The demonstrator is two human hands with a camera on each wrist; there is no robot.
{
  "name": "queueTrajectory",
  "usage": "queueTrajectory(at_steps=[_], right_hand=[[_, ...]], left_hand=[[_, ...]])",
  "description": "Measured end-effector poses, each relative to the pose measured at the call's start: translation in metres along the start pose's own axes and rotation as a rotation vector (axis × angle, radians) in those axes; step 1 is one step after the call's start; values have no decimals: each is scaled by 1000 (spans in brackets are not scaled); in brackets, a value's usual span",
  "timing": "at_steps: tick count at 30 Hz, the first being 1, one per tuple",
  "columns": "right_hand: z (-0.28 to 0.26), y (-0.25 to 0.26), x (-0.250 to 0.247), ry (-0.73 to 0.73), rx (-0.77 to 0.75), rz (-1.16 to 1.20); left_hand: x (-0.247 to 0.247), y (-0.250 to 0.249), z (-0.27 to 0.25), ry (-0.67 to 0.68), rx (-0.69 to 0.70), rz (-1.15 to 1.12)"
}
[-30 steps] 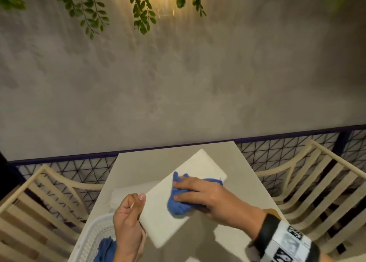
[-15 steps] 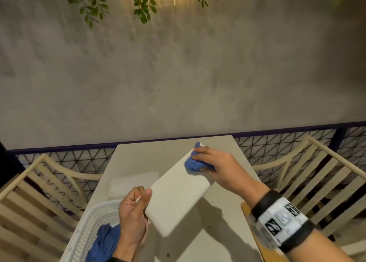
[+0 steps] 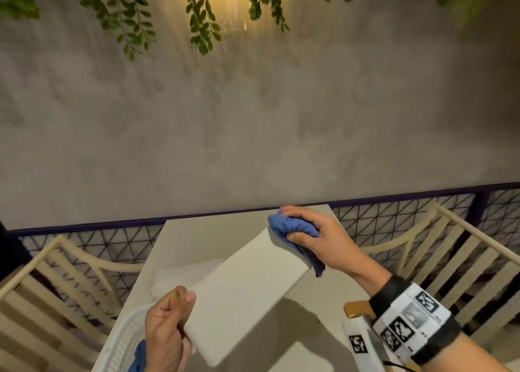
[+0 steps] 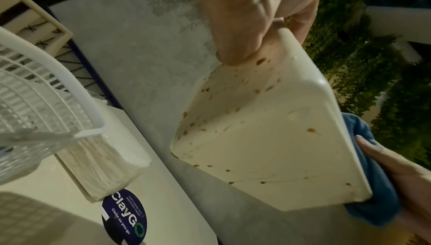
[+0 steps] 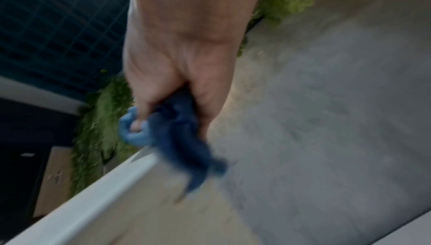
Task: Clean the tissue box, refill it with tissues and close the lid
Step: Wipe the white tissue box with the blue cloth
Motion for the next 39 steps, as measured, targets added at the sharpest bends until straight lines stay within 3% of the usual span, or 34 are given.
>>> queueTrajectory(at_steps=[3,7,9,11,14,16,18,22,26,31,33,36,39], right_hand=[[3,5,5,252,68,92],[-8,15,13,394,40,100],[-18,15,18,457,14,87],[-24,12,17,459,15,56],[-22,12,10,394,15,-24],[-18,20,10,354,-33,-111],[-18,29,16,334,-101,-199],[-31,35,38,288,-190,-305],[-62,29,28,91,-255,-117],[-65,12,2,-140,-44,110],[-56,29,9,-122,-134,41],[-69,53,25,83,-372,17],[-56,40,14,63,-234,-45]], left_hand=[[-9,-2,5,-30,2,-37],[-9,8,4,29,-17,-83],[-9,14,6,68,-28,4],[-9,15,13,116,28,238],[9,27,16,323,85,719],[31,41,5,510,33,900],[60,47,-11,639,76,999],[119,39,-35,629,130,818],[116,36,-35,571,88,625],[103,32,-37,568,91,412],[97,33,-33,502,105,377],[87,28,-23,426,119,311],[88,28,-31,503,80,323]])
Point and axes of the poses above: each hand's wrist, its own z-axis towards the middle knuckle, its own x-axis out of the palm, y = z × x, the point moved 8 cm from there along z, towards the middle knuckle, and after that the axes turned 11 degrees about -y, right-handed, at the moved point
